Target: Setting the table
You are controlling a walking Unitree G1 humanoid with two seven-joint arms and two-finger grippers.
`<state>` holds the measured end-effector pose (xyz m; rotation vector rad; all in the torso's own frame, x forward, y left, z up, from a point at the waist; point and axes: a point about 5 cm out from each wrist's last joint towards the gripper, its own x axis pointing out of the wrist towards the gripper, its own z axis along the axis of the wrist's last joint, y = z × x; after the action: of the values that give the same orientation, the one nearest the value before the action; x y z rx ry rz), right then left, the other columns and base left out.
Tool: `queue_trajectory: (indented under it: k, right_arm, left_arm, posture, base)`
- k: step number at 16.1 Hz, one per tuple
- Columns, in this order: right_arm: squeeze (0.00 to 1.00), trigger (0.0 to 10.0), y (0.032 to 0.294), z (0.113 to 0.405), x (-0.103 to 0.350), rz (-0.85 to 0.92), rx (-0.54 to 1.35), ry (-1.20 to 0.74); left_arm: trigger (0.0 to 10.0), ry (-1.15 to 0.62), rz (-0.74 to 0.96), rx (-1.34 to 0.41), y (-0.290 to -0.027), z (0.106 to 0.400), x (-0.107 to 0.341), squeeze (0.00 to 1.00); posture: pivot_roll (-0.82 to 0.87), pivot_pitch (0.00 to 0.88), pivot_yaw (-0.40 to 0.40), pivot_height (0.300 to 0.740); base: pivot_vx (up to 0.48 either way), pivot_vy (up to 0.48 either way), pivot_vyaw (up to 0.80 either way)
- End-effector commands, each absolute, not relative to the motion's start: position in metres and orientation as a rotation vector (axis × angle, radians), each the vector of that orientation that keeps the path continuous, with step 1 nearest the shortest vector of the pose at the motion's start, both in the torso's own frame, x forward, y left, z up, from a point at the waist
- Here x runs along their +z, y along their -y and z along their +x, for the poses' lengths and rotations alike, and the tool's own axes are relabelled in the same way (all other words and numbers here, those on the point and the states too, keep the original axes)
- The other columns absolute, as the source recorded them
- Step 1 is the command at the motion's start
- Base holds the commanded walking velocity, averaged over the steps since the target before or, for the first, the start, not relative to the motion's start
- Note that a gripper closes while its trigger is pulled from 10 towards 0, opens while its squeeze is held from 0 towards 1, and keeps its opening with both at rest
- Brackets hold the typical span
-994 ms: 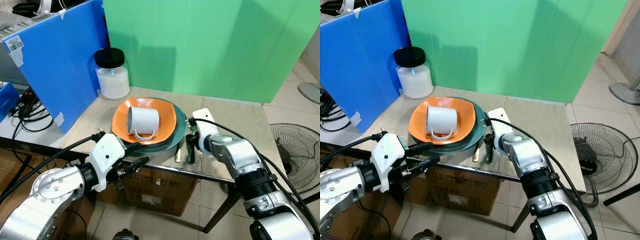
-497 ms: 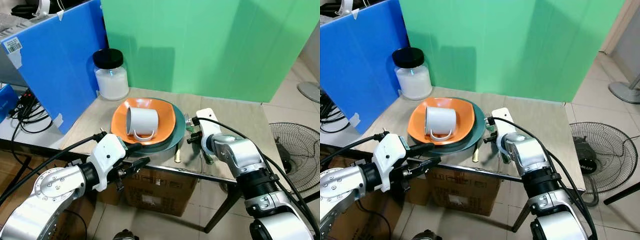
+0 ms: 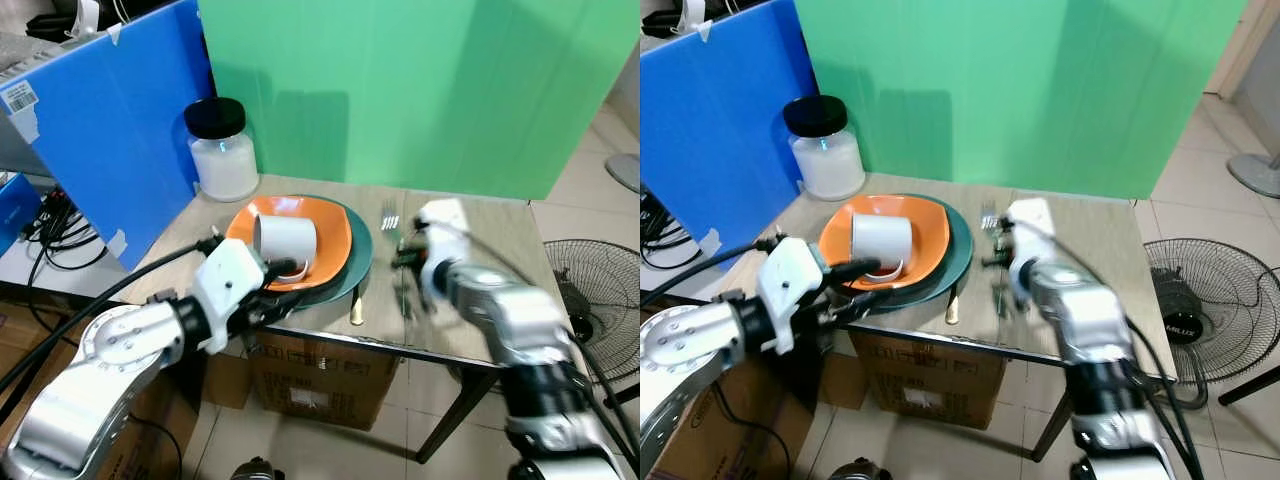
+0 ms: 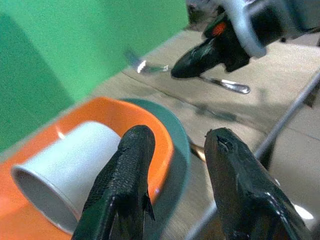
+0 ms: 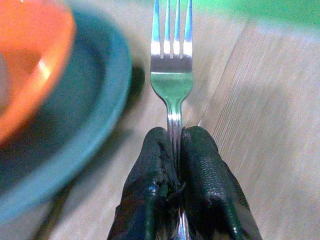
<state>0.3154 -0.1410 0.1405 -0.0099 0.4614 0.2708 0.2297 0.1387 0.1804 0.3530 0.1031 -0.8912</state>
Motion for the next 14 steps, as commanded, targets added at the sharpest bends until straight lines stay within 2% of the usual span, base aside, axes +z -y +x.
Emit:
queue_trajectory:
  k: [1,3,4,5,7,9,11,14]
  right_arm:
    - [0.0,0.0,0.144,0.314,0.161,0.026,0.281,-0.345]
    - [0.0,0.0,0.157,0.3,0.186,0.111,0.242,-0.221]
    - [0.0,2.4,0.159,0.283,0.194,0.092,0.248,-0.149]
    - [0.0,10.0,0.159,0.27,0.198,0.079,0.253,-0.113]
    - [0.0,10.0,0.161,0.26,0.197,0.091,0.215,-0.075]
    - [0.0,10.0,0.171,0.25,0.195,0.07,0.092,-0.054]
    - [0.0,10.0,0.171,0.248,0.197,0.028,0.097,-0.026]
    - [0.0,10.0,0.174,0.247,0.192,0.099,0.064,-0.032]
  left_arm:
    - [10.0,-0.088,0.368,-0.858,-0.138,0.233,0.185,0.0]
    - [10.0,-0.044,0.34,-0.757,-0.131,0.25,0.187,0.0]
    - [10.0,-0.018,0.276,-0.659,-0.126,0.257,0.186,0.0]
    - [10.0,-0.005,0.236,-0.603,-0.122,0.259,0.185,0.0]
    - [10.0,0.0,0.215,-0.557,-0.119,0.257,0.185,0.0]
    - [10.0,0.009,0.187,-0.469,-0.125,0.258,0.183,0.0]
    - [10.0,0.002,0.202,-0.435,-0.128,0.26,0.182,0.0]
    - [10.0,0.01,0.228,-0.389,-0.136,0.26,0.183,0.0]
  posture:
    - [0.1,0.0,0.058,0.74]
    - [0.1,0.0,0.058,0.74]
    - [0.09,0.0,0.059,0.74]
    - [0.09,0.0,0.052,0.74]
    - [0.1,0.0,0.03,0.74]
    - [0.09,0.0,0.026,0.74]
    - [0.09,0.0,0.031,0.74]
    - [0.09,0.0,0.036,0.74]
  base:
    - [0.0,0.0,0.0]
    - [0.0,0.0,0.0]
    - [0.0,0.0,0.0]
    - [0.0,0.0,0.0]
    - [0.0,0.0,0.0]
    - [0.0,0.0,-0.7]
    - [0.0,0.0,-0.68]
    - [0.0,0.0,-0.73]
